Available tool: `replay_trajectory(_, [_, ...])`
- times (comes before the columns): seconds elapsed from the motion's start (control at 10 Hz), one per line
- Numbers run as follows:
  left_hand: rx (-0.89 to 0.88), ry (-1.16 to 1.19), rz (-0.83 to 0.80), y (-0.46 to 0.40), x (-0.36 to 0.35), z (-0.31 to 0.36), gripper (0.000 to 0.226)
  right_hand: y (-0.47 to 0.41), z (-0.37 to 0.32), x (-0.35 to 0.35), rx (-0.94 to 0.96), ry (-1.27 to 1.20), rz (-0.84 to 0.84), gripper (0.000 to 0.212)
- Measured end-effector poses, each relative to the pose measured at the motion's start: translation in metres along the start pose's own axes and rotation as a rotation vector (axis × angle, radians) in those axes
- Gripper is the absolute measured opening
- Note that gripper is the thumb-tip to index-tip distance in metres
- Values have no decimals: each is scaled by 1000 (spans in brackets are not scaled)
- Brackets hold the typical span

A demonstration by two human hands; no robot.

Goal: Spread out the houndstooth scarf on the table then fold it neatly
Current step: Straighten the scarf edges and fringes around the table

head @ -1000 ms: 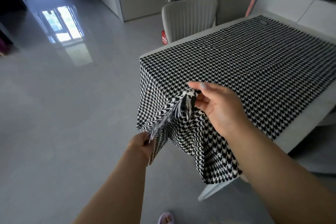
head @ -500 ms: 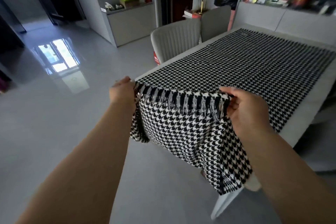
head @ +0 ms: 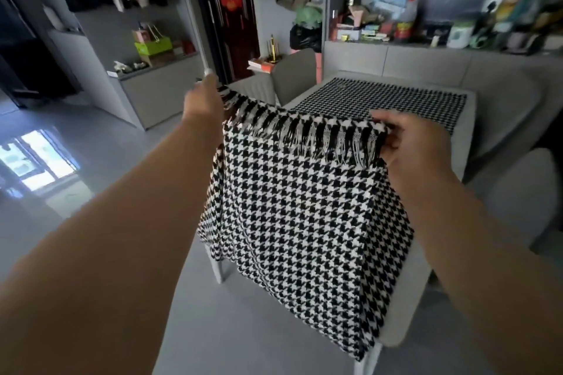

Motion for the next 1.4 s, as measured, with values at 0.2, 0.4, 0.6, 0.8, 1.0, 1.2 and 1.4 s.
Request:
replay_trajectory(0.2, [-70, -11, -70, -2, -92, 51, 40, -70, -67, 12, 101, -126, 35, 22])
replay_trajectory(0.4, [-74, -7, -92, 6, -193, 50, 34, -150, -79, 57, 105, -95, 65, 15])
replay_trajectory(0.6, [-115, 17, -81, 23, -307, 54, 15, -247, -117, 93, 142, -29, -99, 19])
replay_trajectory(0.8, [-129, -113, -71, 33, -398, 10, 41, -332, -103, 132, 39, 112, -245, 22])
replay_trajectory(1.0, [-10, -133, 1, 10, -450, -26, 49, -388, -82, 157, -77, 111, -407, 28])
replay_trajectory(1.2, [-15, -201, -2, 1, -514, -54, 49, -445, -64, 172, -293, -11, -359, 26])
replay_trajectory(1.4, [5, -236, 25, -40, -572, -93, 54, -521, -45, 165, -417, -59, -301, 15])
Point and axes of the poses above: each hand's wrist, its own y-axis away from the middle knuckle, its own x-axis out of the back of the hand, z = x × y, the point moved 8 cm from there along -y, towards the middle knuckle, and after that the axes turned 9 degrees about z, right-handed, at the moved point
